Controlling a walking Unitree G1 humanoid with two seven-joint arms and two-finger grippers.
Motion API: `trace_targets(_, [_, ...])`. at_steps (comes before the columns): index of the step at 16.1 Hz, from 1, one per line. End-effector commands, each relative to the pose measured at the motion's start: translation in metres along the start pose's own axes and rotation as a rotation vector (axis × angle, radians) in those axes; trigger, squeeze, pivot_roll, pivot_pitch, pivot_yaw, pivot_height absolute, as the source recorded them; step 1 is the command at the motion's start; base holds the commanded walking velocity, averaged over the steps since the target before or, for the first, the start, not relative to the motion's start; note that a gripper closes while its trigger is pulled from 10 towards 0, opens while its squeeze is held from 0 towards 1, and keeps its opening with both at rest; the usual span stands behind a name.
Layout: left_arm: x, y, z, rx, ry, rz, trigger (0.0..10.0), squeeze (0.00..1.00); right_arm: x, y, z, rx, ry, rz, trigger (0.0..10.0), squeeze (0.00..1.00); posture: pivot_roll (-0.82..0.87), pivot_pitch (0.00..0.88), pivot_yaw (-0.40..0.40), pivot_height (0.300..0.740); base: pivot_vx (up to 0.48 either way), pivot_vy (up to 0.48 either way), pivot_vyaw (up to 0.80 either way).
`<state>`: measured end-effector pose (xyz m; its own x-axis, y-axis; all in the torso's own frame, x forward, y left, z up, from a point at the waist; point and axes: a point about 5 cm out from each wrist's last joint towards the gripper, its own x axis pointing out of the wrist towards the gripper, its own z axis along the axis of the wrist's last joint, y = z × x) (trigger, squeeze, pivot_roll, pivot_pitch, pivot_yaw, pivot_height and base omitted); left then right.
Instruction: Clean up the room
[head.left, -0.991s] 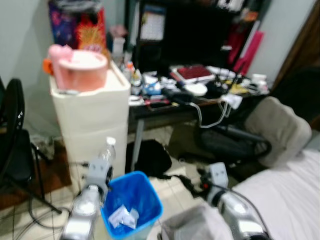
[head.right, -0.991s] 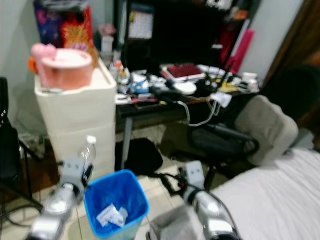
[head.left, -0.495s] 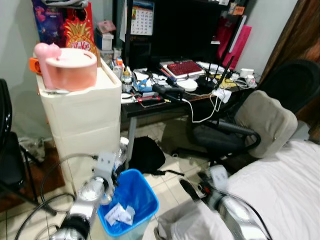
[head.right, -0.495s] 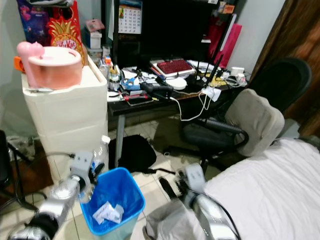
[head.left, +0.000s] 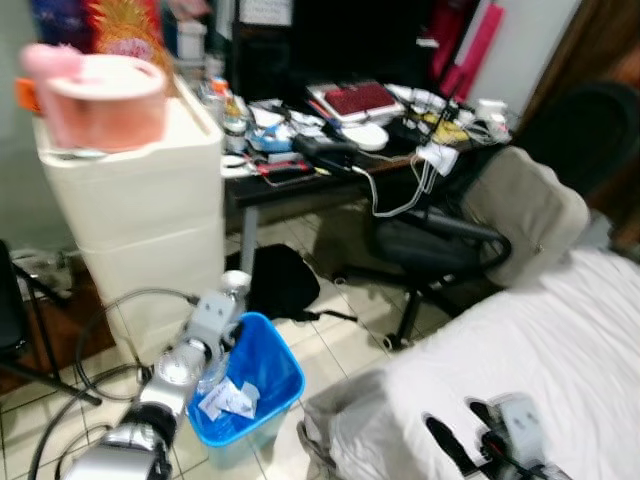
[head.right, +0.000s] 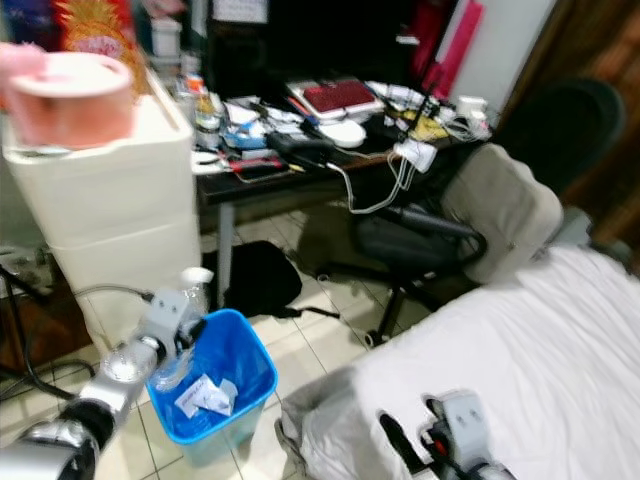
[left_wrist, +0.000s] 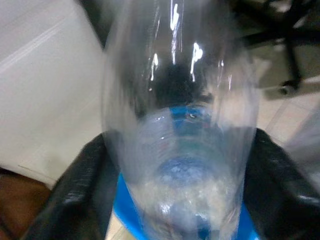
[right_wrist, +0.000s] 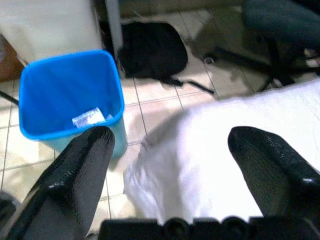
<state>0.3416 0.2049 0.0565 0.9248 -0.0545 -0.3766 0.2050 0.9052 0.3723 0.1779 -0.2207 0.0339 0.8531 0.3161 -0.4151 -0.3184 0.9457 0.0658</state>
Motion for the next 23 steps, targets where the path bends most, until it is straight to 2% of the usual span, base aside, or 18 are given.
trace_targets(1, [0.001, 0.010, 0.005, 0.037, 0.001, 0.052, 10.0, 1.00, -0.011, -0.006, -0.001, 0.010, 0.025, -0.039, 10.0, 0.00, -0.25, 0.212, -0.186, 0.740, 0.000, 0.000, 0.00])
trace_targets(2, [0.001, 0.013, 0.004, 0.039, 0.011, 0.065, 10.0, 1.00, -0.014, -0.006, -0.003, 0.013, 0.032, -0.040, 10.0, 0.00, -0.25, 0.210, -0.184, 0.740, 0.000, 0.000, 0.00])
trace_targets(3, [-0.001, 0.017, 0.000, 0.038, 0.027, 0.095, 10.0, 0.00, -0.014, -0.004, -0.004, 0.016, 0.037, -0.039, 10.0, 0.00, -0.23, 0.192, -0.174, 0.740, 0.000, 0.000, 0.00])
trace_targets(5, [-0.002, 0.013, -0.002, -0.031, -0.011, 0.065, 10.0, 0.00, -0.002, -0.003, 0.002, 0.026, 0.015, -0.037, 10.0, 0.00, -0.18, 0.157, -0.157, 0.740, 0.000, 0.000, 0.00])
trace_targets(6, [-0.003, 0.005, -0.002, -0.073, -0.043, 0.024, 10.0, 0.00, 0.004, -0.001, 0.006, 0.029, 0.007, -0.035, 10.0, 0.00, -0.15, 0.140, -0.147, 0.740, 0.000, 0.000, 0.00])
trace_targets(7, [-0.005, -0.009, -0.004, -0.087, -0.092, -0.045, 10.0, 0.00, 0.012, -0.001, 0.009, 0.032, 0.000, -0.035, 10.0, 0.00, -0.12, 0.118, -0.140, 0.740, 0.000, 0.000, 0.00])
trace_targets(8, [-0.006, -0.014, -0.005, -0.087, -0.106, -0.070, 10.0, 0.00, 0.016, -0.002, 0.010, 0.033, -0.003, -0.035, 10.0, 0.00, -0.12, 0.118, -0.140, 0.740, 0.000, 0.000, 0.00])
trace_targets(9, [-0.021, -0.043, -0.011, -0.109, -0.219, -0.179, 10.0, 0.00, 0.027, -0.001, 0.014, 0.049, -0.026, -0.032, 10.0, 0.00, -0.06, 0.083, -0.126, 0.740, 0.000, 0.000, 0.00])
trace_targets(10, [-0.035, -0.061, -0.013, -0.143, -0.293, -0.223, 10.0, 0.00, 0.037, 0.000, 0.016, 0.059, -0.037, -0.027, 10.0, 0.00, -0.04, 0.071, -0.122, 0.740, 0.000, 0.000, 0.00])
trace_targets(12, [-0.054, -0.077, -0.009, -0.191, -0.341, -0.210, 10.0, 0.00, 0.054, 0.002, 0.020, 0.072, -0.054, -0.014, 10.0, 0.00, 0.04, 0.037, -0.118, 0.740, 0.000, 0.000, 0.00])
trace_targets(13, [-0.061, -0.080, -0.010, -0.179, -0.348, -0.181, 10.0, 0.00, 0.060, 0.004, 0.023, 0.070, -0.066, -0.009, 10.0, 0.00, 0.05, 0.026, -0.114, 0.740, 0.000, 0.000, 0.00])
trace_targets(14, [-0.067, -0.077, -0.014, -0.182, -0.347, -0.141, 10.0, 0.00, 0.063, 0.002, 0.028, 0.062, -0.093, -0.025, 10.0, 0.00, 0.07, 0.014, -0.108, 0.740, 0.000, 0.000, 0.00])
trace_targets(15, [-0.082, -0.058, -0.017, -0.203, -0.368, -0.040, 10.0, 0.00, 0.059, -0.006, 0.042, 0.026, -0.191, -0.117, 10.0, 0.00, 0.08, 0.000, -0.098, 0.740, 0.000, 0.000, 0.00])
trace_targets(16, [-0.092, -0.045, -0.011, -0.264, -0.397, -0.002, 10.0, 0.00, 0.055, -0.013, 0.048, 0.019, -0.243, -0.200, 10.0, 0.00, 0.08, 0.000, -0.093, 0.740, 0.000, 0.000, 0.00])
trace_targets(18, [-0.088, -0.042, 0.008, -0.257, -0.443, -0.041, 10.0, 0.00, 0.054, -0.021, 0.042, 0.021, -0.237, -0.291, 10.0, 0.00, 0.07, 0.000, -0.077, 0.740, 0.000, 0.000, 0.00])
trace_targets(19, [-0.079, -0.046, 0.020, -0.244, -0.451, -0.072, 10.0, 0.00, 0.061, -0.019, 0.037, 0.038, -0.219, -0.284, 10.0, 0.00, 0.06, 0.000, -0.065, 0.740, 0.000, 0.000, 0.00])
trace_targets(21, [-0.070, -0.055, 0.024, -0.204, -0.448, -0.092, 10.0, 0.00, 0.069, -0.011, 0.043, 0.027, -0.239, -0.241, 10.0, 0.00, 0.03, 0.000, -0.054, 0.740, 0.000, 0.000, -0.79])
trace_targets(23, [-0.067, -0.063, 0.024, -0.167, -0.412, -0.135, 10.0, 0.00, 0.075, -0.009, 0.047, -0.014, -0.247, -0.246, 10.0, 0.00, 0.00, 0.000, -0.038, 0.740, 0.000, 0.000, -0.79])
